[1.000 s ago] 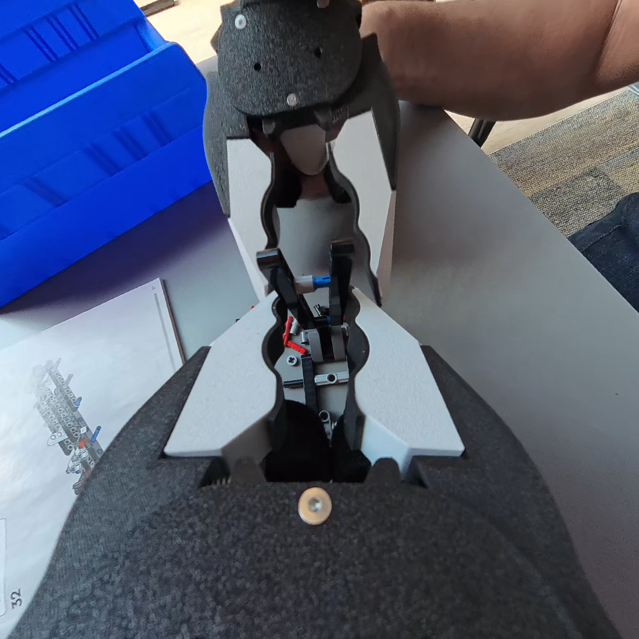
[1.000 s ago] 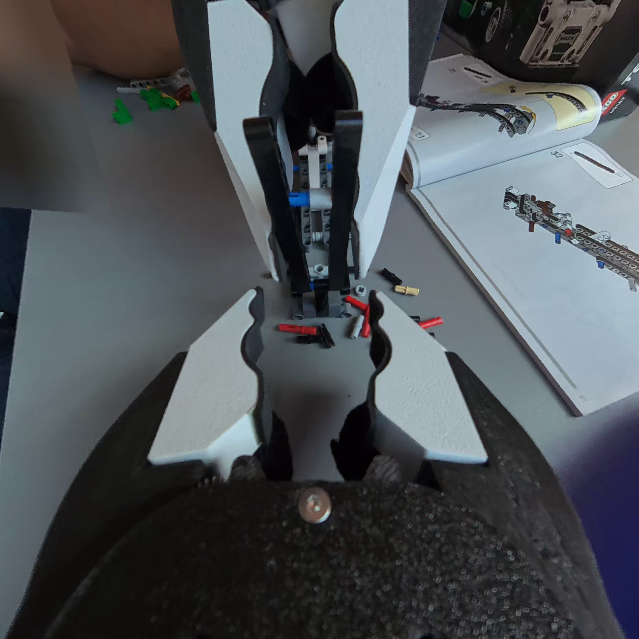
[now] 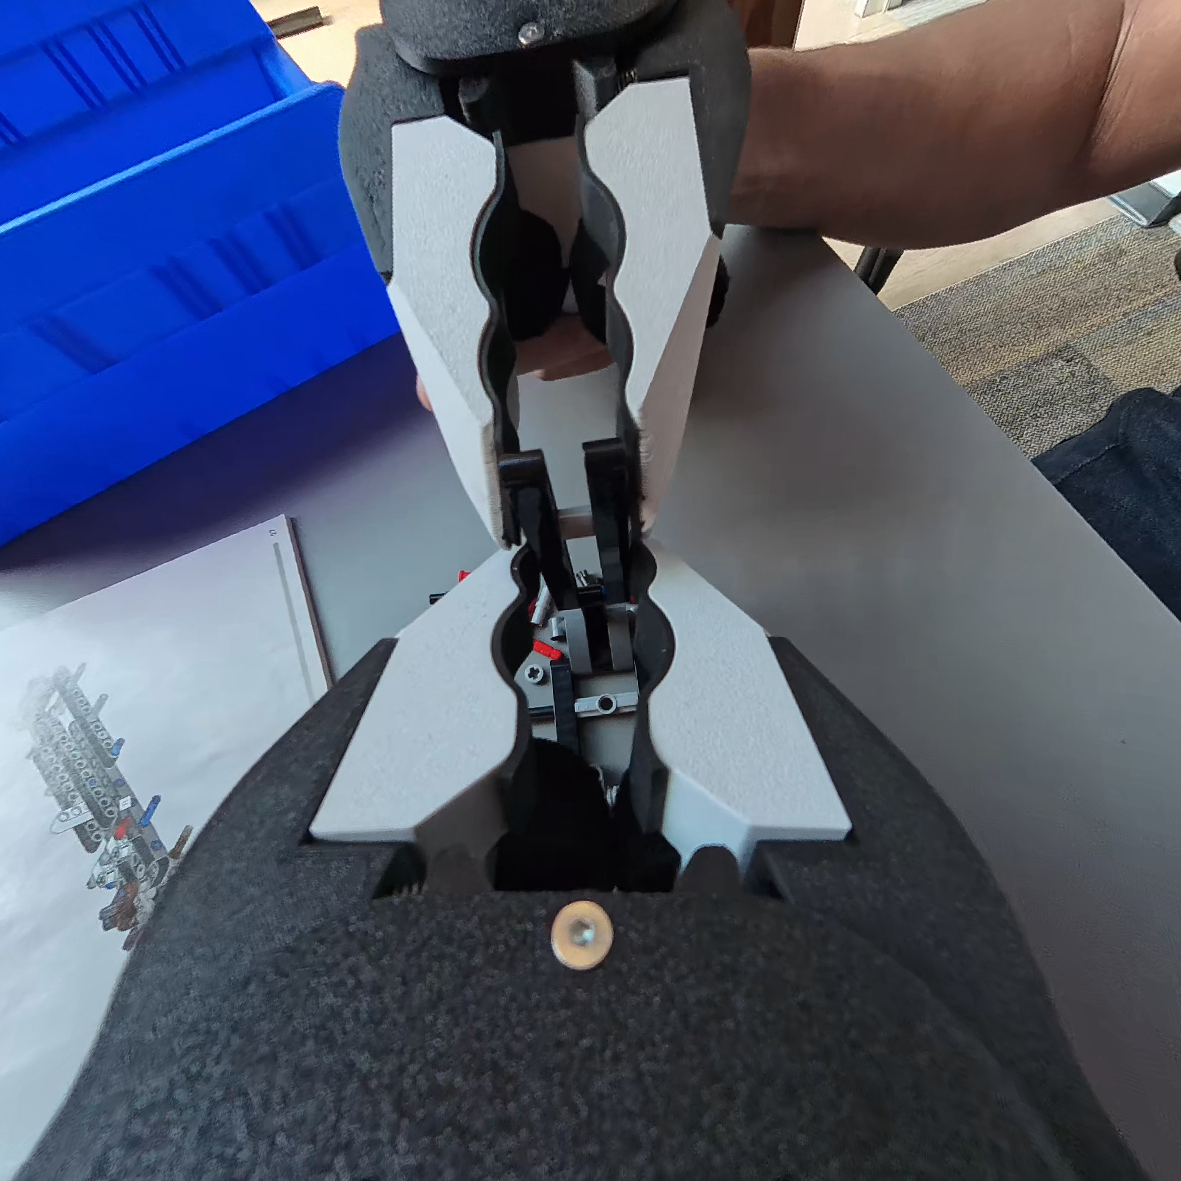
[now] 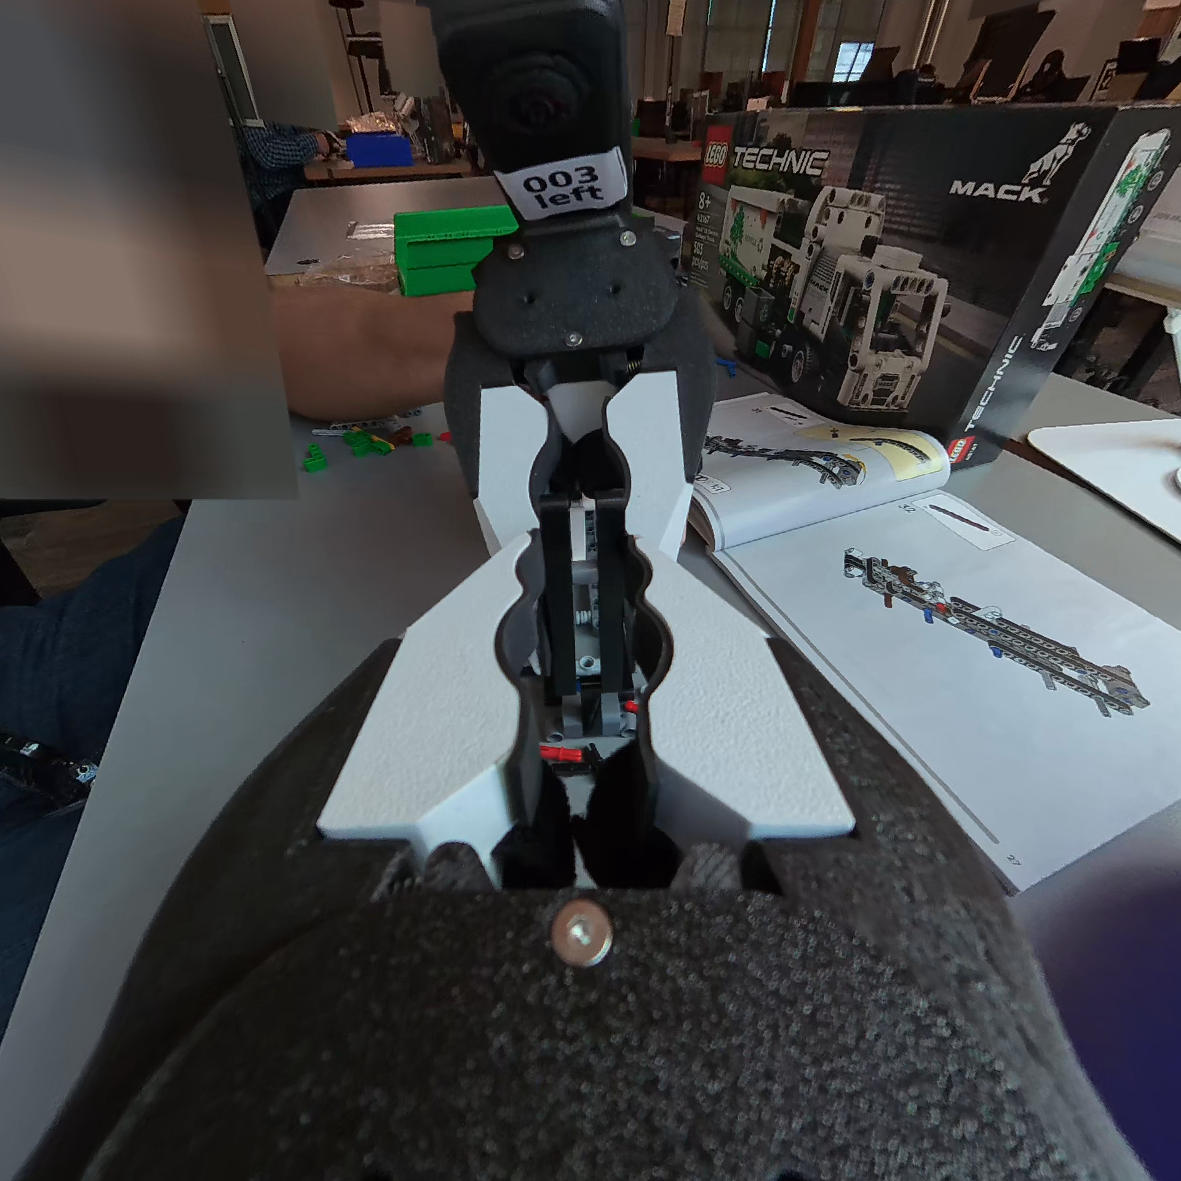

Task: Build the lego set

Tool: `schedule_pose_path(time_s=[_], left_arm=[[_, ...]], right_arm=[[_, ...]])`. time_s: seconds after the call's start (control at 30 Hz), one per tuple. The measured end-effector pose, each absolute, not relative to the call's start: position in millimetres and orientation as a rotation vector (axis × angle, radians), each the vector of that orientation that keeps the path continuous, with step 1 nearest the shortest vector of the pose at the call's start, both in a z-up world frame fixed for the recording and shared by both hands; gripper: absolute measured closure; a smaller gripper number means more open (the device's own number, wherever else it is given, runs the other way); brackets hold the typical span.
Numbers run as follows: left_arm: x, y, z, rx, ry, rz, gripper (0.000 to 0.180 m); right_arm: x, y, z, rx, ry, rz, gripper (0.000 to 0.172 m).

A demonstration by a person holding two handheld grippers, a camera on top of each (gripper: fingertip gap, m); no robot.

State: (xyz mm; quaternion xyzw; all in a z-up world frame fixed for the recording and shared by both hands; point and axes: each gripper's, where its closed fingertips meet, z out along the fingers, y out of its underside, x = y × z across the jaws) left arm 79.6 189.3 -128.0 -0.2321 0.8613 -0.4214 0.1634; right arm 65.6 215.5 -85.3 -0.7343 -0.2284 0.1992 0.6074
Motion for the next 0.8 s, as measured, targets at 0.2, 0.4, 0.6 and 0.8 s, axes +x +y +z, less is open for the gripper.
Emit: schedule_pose_path(time_s=[0.2,0.4,0.6,0.8], left_arm=[[78.5,189.8,-127.9,-0.649,2.457,-1.200,0.154],[74.8,202.3,-130.0,-0.627,2.487,-1.063,0.147],[38.4,254.1,-111.3,-0.760,2.516,-0.959,0.131],[-5.6,292.7,-92.1,-0.904,2.429,-0.956,0.134]], right_arm=[[69.4,214.4,-85.0,-1.684,-0.507,0.455,0.133],[65.5,215.5,-80.8,-1.678,-0.525,0.425,0.149],[50.4,235.2,-82.5,-1.817,-0.623,0.395,0.149],[31.0,263.9,-106.6,-1.994,-0.758,0.346,0.144]])
